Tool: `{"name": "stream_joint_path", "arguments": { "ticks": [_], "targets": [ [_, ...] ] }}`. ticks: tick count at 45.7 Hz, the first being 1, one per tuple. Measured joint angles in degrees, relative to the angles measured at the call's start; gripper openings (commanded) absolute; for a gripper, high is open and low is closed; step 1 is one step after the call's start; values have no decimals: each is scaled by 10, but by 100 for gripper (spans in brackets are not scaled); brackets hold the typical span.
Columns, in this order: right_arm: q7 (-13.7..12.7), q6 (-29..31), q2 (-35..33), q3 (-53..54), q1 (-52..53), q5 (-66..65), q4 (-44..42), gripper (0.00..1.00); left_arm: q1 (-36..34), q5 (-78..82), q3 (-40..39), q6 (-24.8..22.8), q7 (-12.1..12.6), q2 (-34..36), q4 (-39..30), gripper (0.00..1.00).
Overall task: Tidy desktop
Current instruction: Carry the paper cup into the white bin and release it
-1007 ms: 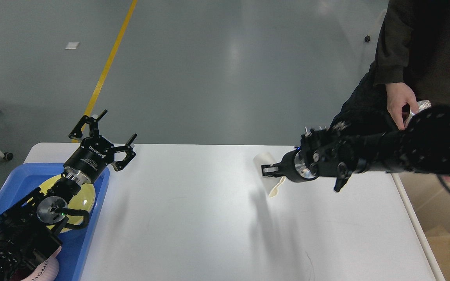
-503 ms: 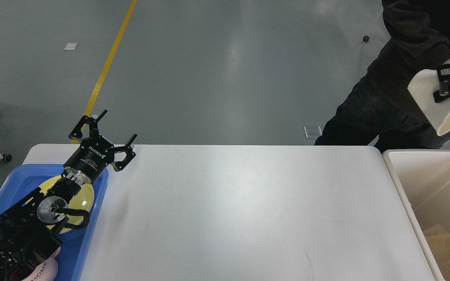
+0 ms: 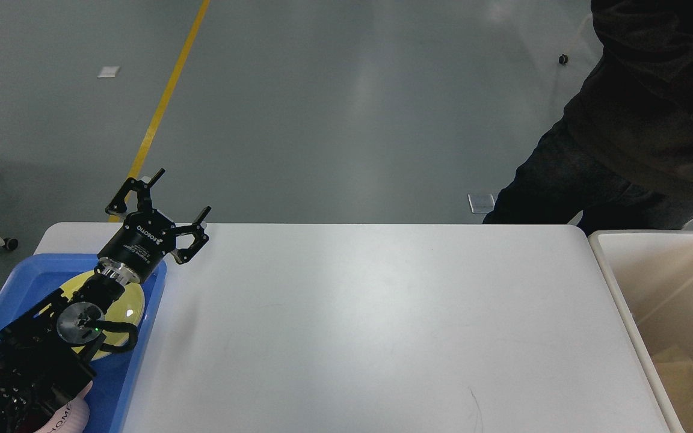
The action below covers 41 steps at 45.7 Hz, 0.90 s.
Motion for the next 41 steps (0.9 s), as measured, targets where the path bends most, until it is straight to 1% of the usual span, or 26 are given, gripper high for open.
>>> {"name": "stream_joint_path", "arguments": {
  "ticks": [5, 9, 10, 11, 14, 15, 16, 17, 18, 21, 25, 34, 41],
  "targets": [
    [0, -58, 34, 69, -157, 56, -60, 0, 0, 0, 0, 0, 0, 0, 0, 100],
    [0, -102, 77, 130, -280, 96, -133, 0, 0, 0, 0, 0, 0, 0, 0, 100],
    [0, -117, 90, 148, -316, 106, -158, 4, 0, 0, 0, 0, 0, 0, 0, 100],
    [0, -127, 102, 164, -345, 114, -179, 13, 0, 0, 0, 0, 0, 0, 0, 100],
    [0, -155, 136, 213, -431, 133, -247, 32, 0, 0, 0, 0, 0, 0, 0, 100],
    [0, -161, 147, 228, -452, 137, -266, 42, 0, 0, 0, 0, 0, 0, 0, 100],
    [0, -165, 157, 243, -470, 139, -285, 60, 0, 0, 0, 0, 0, 0, 0, 100],
    [0, -169, 169, 259, -489, 142, -304, 88, 0, 0, 0, 0, 0, 0, 0, 100],
    [0, -171, 177, 272, -502, 143, -318, 100, 0, 0, 0, 0, 0, 0, 0, 100],
    [0, -176, 199, 301, -527, 146, -346, 100, 0, 0, 0, 0, 0, 0, 0, 100],
    [-1, -177, 214, 317, -538, 147, -357, 100, 0, 0, 0, 0, 0, 0, 0, 100],
    [-1, -180, 224, 328, -542, 147, -355, 100, 0, 0, 0, 0, 0, 0, 0, 100],
    [-5, -184, 225, 371, -530, 147, -351, 100, 0, 0, 0, 0, 0, 0, 0, 100]
  ]
}}
